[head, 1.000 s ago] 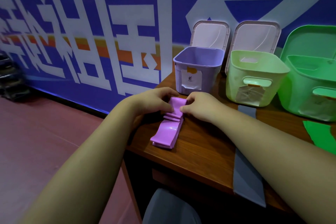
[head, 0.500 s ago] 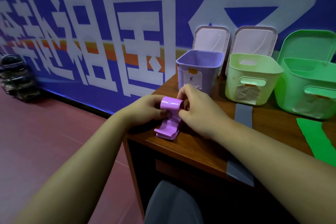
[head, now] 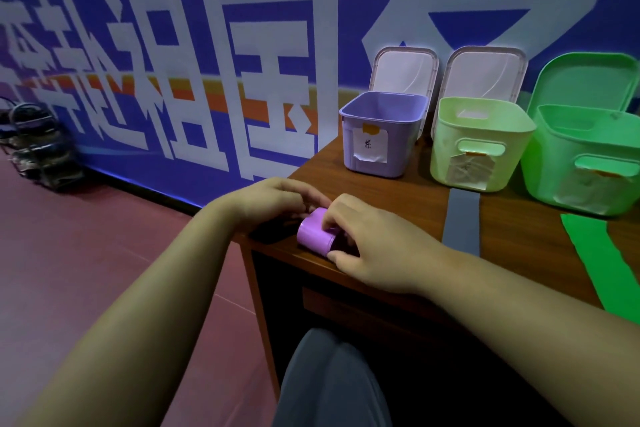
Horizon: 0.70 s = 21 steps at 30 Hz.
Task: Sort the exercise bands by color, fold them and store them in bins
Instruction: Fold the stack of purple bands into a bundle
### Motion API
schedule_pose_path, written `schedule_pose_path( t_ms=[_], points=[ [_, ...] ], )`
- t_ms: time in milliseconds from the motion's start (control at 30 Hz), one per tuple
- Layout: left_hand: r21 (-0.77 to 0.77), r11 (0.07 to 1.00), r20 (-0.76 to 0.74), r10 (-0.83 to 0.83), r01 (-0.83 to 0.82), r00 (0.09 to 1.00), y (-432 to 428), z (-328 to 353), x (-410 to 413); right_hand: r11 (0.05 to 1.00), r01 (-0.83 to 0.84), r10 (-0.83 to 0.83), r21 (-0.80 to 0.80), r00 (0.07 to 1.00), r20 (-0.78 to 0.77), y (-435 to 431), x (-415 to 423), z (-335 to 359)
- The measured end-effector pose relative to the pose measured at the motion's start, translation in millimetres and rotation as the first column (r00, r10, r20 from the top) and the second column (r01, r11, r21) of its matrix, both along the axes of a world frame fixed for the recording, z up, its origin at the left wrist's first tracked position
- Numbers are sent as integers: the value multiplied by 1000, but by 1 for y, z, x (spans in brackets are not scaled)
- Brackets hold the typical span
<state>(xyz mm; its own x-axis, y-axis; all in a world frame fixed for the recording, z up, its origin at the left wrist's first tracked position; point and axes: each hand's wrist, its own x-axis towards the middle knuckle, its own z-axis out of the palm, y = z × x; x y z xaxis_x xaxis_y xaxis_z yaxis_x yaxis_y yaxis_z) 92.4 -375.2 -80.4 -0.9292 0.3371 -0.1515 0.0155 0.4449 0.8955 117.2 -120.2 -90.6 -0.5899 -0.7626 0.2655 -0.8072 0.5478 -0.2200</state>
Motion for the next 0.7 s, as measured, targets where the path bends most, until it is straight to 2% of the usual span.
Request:
schedule_pose_path(
  t_ms=[67, 167, 200, 367, 500, 600, 700],
  points=[
    [-39, 999, -18, 16, -17, 1000, 4, 1, -6, 1000, 15, -15, -2, 999, -33, 0, 3, -1],
    [-224, 974, -102, 6, -29, 995, 15, 4, -14, 999, 41, -37, 35, 994, -107, 0, 7, -1],
    [-244, 970, -99, -5, -20, 995, 18, 6, -15, 998, 50, -44, 41, 991, -130, 0, 9, -1],
    [-100, 995, -80, -22, 14, 997, 26, 9, -22, 998, 45, -36, 37, 974, -225, 2, 8, -3],
    [-99, 995, -32, -23, 20, 999, 35, 10, -41, 994, 89, -69, 63, 962, -263, 1, -1, 3],
    [-128, 992, 3, 14, -14, 1000, 46, 13, -58, 988, 137, -112, 76, 956, -272, 1, -17, 7],
    [-37, 995, -5, 94, -94, 996, 57, 14, -77, 978, 198, -173, 61, 942, -288, 6, -35, 8]
  ],
)
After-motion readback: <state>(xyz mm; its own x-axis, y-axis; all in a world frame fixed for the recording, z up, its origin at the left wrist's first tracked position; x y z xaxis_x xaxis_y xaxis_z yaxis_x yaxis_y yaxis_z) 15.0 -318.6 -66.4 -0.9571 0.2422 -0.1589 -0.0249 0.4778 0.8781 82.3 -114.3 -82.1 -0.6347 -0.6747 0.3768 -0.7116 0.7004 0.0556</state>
